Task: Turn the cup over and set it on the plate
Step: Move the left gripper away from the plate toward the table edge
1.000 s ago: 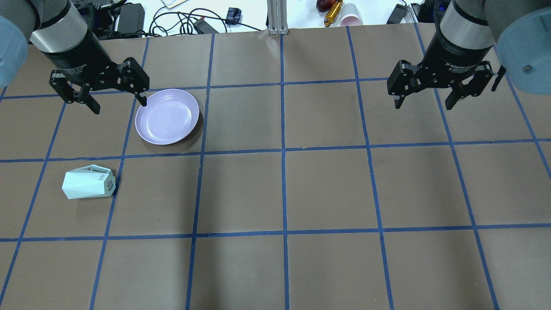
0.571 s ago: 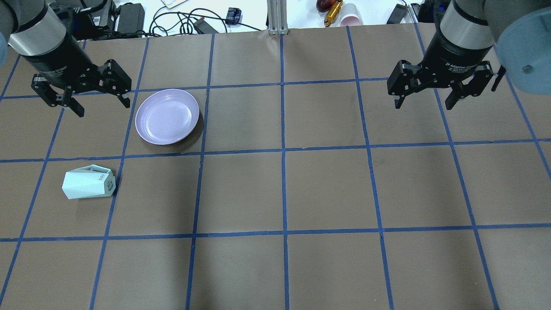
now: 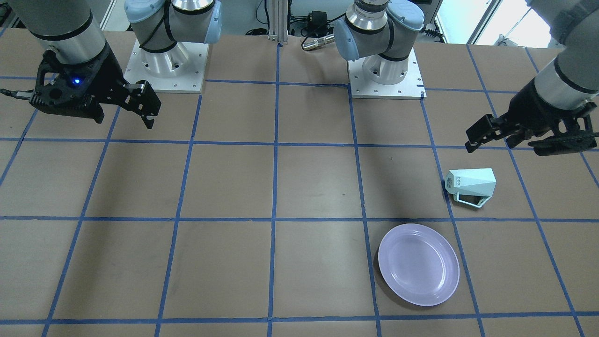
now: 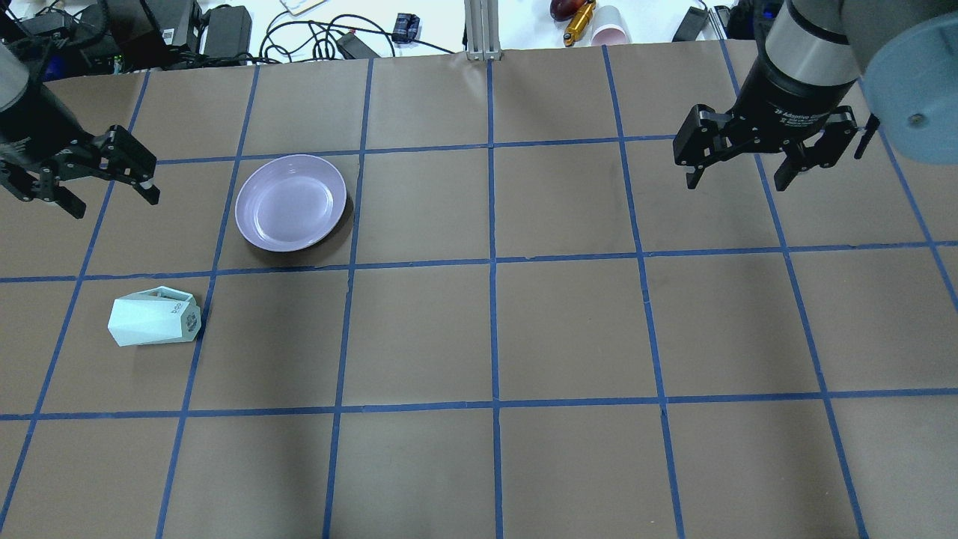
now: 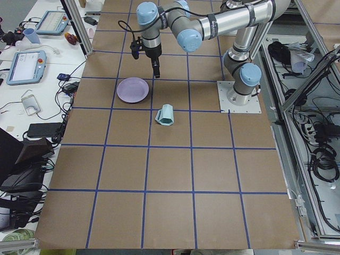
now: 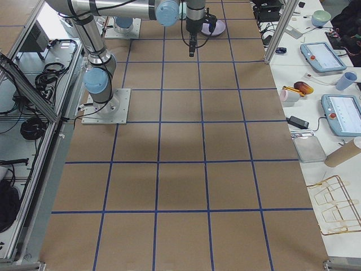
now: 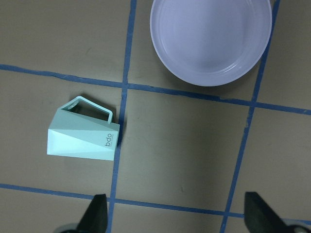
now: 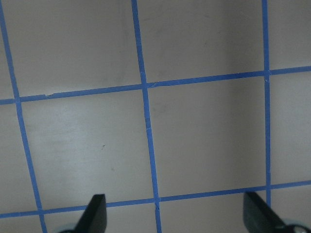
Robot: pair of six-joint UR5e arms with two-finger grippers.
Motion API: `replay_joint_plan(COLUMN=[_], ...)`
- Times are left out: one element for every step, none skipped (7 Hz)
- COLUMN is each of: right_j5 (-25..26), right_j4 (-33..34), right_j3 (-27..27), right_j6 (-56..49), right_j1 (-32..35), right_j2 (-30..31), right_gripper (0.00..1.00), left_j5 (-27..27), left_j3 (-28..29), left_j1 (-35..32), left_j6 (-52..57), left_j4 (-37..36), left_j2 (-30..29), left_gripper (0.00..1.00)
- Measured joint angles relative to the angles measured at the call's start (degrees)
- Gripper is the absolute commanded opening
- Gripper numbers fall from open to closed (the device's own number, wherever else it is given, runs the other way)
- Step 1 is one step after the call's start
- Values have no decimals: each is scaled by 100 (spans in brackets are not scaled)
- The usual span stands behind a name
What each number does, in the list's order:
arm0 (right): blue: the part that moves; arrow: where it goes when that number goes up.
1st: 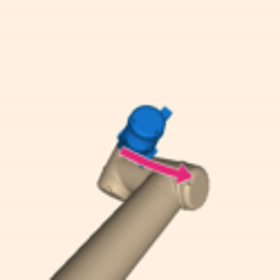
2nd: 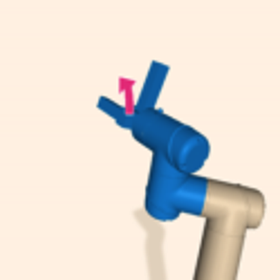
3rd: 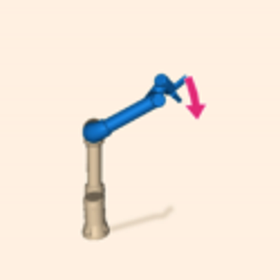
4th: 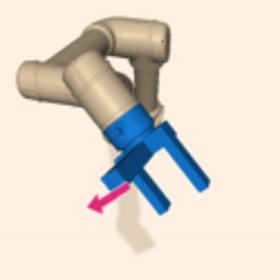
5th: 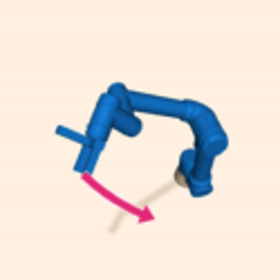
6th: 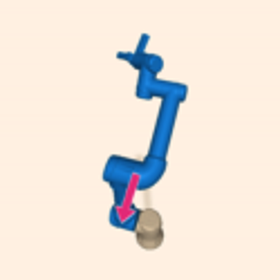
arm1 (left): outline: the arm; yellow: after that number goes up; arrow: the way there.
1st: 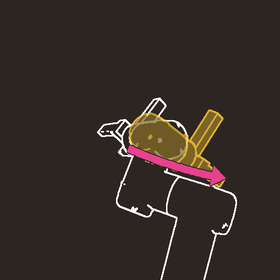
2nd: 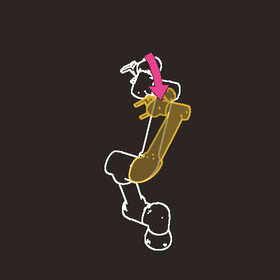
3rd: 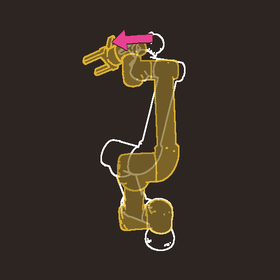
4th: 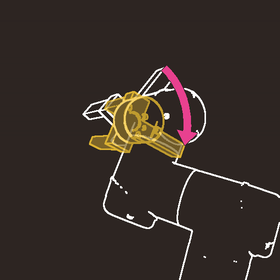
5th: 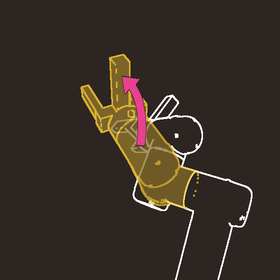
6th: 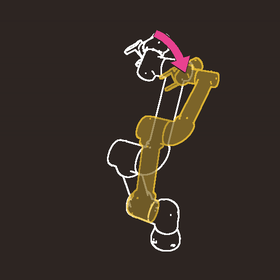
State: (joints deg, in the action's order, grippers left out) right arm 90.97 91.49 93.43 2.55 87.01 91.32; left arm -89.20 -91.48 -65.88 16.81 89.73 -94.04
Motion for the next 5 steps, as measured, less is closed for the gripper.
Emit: replay_joint_plan(right_j5=[0, 0, 0, 2, 4], right_j4=[0, 0, 0, 0, 0], right_j3=[0, 0, 0, 0, 0], right_j6=[0, 0, 0, 0, 0], right_j1=[0, 0, 0, 0, 0], right_j2=[0, 0, 0, 0, 0], right_gripper=[100, 100, 100, 100, 100], left_j5=[153, 296, 366, 465, 612], left_j3=[-16, -64, -138, -220, -302], left_j1=[318, 653, 972, 1314, 1650], left_j6=[385, 807, 1202, 1575, 1912], left_j4=[15, 39, 33, 19, 11], left_j2=[-66, -148, -237, -345, -480], left_gripper=[100, 100, 100, 100, 100])
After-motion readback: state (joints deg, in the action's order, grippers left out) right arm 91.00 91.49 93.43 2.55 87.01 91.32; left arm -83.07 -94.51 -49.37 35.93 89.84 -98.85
